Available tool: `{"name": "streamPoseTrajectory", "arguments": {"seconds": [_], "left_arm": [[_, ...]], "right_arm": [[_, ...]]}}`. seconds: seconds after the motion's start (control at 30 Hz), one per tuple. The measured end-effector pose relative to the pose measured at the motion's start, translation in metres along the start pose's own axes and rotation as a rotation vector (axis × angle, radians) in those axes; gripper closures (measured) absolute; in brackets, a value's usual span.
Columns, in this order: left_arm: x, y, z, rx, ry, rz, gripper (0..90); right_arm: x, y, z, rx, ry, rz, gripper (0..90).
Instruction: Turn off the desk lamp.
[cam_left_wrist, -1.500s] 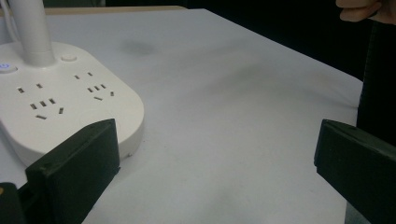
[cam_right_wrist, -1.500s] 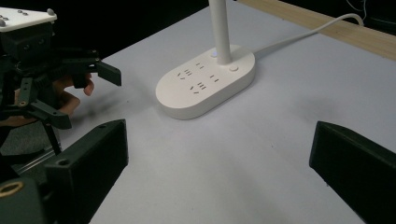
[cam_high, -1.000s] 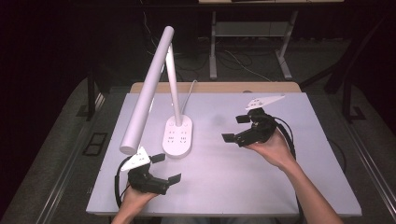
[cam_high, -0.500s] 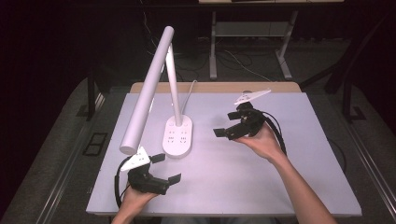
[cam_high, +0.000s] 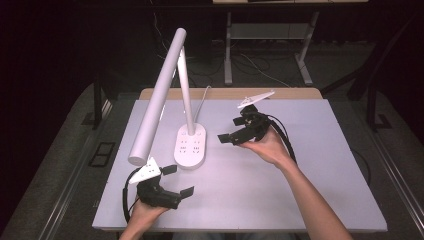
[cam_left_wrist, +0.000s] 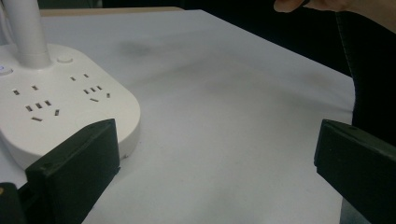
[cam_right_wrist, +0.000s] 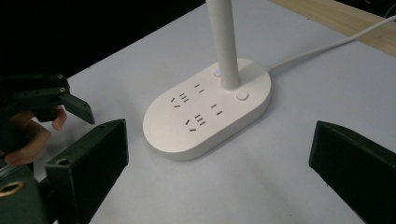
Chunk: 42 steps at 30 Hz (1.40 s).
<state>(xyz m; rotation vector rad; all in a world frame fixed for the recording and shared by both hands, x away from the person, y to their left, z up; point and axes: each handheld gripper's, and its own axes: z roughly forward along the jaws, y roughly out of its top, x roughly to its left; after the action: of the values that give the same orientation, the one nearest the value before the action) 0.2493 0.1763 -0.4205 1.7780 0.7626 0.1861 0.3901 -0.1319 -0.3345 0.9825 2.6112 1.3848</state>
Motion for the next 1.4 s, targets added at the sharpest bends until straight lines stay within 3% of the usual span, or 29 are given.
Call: {"name": "streamPoseTrajectory", "arguments": {"seconds": [0.5, 0.57, 0.63, 0.9, 1.17, 1.4], "left_arm": [[0.001, 0.0, -0.001, -0.001, -0.005, -0.002, 0.0], [0.001, 0.0, -0.001, -0.001, -0.004, -0.001, 0.0], [0.001, 0.0, -0.001, -0.002, -0.002, 0.005, 0.0], [0.002, 0.0, -0.002, -0.004, -0.004, 0.0, 0.0], [0.002, 0.0, -0.002, -0.011, -0.007, -0.006, 0.0], [0.002, 0.0, -0.002, -0.009, -0.007, -0.002, 0.0]], "right_arm": [[-0.007, 0.018, 0.024, 0.003, 0.018, 0.008, 7.0], [-0.009, 0.02, 0.026, 0.005, 0.028, 0.006, 15.6], [-0.01, 0.022, 0.03, 0.01, 0.02, 0.003, 15.9], [-0.014, 0.027, 0.043, 0.021, 0.015, 0.008, 33.2], [-0.019, 0.032, 0.056, 0.019, 0.03, 0.04, 47.7], [-0.02, 0.038, 0.067, 0.011, 0.013, 0.061, 59.0]]}}
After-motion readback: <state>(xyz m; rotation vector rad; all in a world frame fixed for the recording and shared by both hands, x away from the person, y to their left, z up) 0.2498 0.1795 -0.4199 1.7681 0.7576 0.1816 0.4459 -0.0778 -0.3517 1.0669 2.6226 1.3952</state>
